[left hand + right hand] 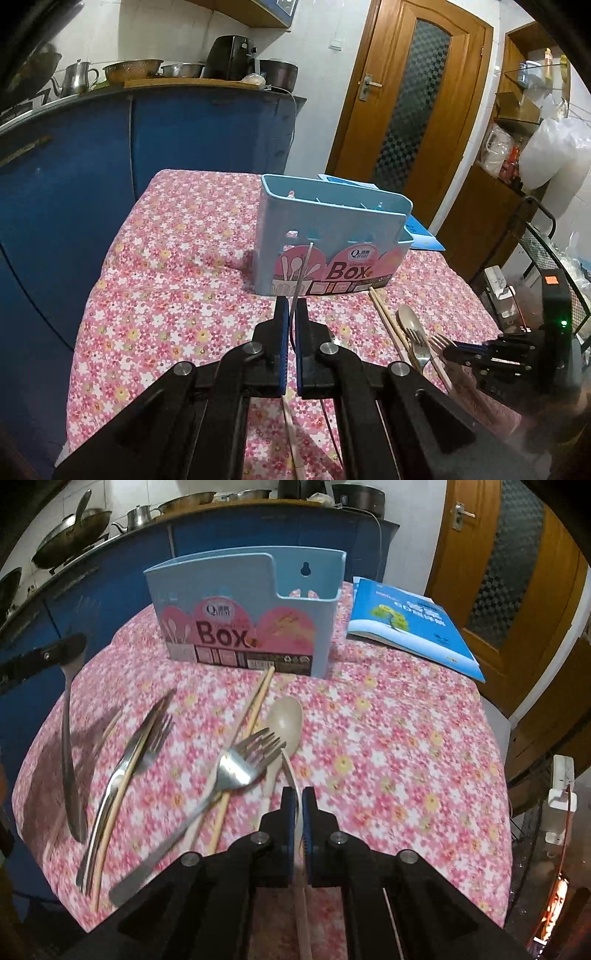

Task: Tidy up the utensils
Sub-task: 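Lift the silver fork with the left tool while the right tool lifts the cream fork, then carry both forks over the blue holder and open both tools to drop them in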

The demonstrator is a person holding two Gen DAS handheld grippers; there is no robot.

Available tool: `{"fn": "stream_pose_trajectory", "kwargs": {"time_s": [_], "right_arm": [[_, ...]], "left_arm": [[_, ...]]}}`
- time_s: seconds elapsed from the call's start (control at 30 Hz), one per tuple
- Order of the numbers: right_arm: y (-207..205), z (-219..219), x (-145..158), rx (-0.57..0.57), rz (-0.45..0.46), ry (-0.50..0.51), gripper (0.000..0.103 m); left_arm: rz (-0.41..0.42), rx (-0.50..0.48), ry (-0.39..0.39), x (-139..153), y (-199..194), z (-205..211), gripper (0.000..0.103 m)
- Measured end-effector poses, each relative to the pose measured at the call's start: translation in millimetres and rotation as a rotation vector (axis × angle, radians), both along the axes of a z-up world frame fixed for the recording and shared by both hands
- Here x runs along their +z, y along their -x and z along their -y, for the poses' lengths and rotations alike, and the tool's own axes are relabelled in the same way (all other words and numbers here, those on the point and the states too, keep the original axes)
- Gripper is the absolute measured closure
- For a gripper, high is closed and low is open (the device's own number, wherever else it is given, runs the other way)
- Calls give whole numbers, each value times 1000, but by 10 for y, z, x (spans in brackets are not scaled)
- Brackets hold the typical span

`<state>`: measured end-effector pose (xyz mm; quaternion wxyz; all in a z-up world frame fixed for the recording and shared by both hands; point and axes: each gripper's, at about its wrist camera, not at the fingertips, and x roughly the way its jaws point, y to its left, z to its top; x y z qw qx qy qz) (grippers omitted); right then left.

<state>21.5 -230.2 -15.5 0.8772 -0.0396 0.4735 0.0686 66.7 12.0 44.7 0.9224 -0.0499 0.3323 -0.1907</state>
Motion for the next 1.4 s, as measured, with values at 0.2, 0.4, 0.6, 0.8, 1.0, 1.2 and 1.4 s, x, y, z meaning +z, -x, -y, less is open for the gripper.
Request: {"fn": "stream_pose_trajectory", "kwargs": {"time_s": [0.2, 0.4, 0.6, 0.8, 1.0, 1.2, 1.4], "right_arm": [[118, 86, 204, -20, 72, -55, 98], [177, 86, 577, -30, 228, -156, 98], [156, 95, 894, -47, 398, -237, 98], [3, 143, 1068, -63, 494, -304, 98], [-194, 211, 1081, -74, 516, -340, 98], [-353, 279, 1046, -87, 522, -350, 98], [-525, 338, 1065, -98, 546, -360, 98]], "left_arm": [[3, 10, 15, 13, 7, -32, 103], [39, 13, 25, 124, 34, -40, 103], [100, 18, 41, 326, 9, -53, 103], [169, 34, 46, 618, -149, -28, 103], [262, 62, 15, 985, -378, 44, 103], [361, 100, -33, 1339, -629, 136, 103], [442, 134, -85, 1546, -844, 230, 103]]}}
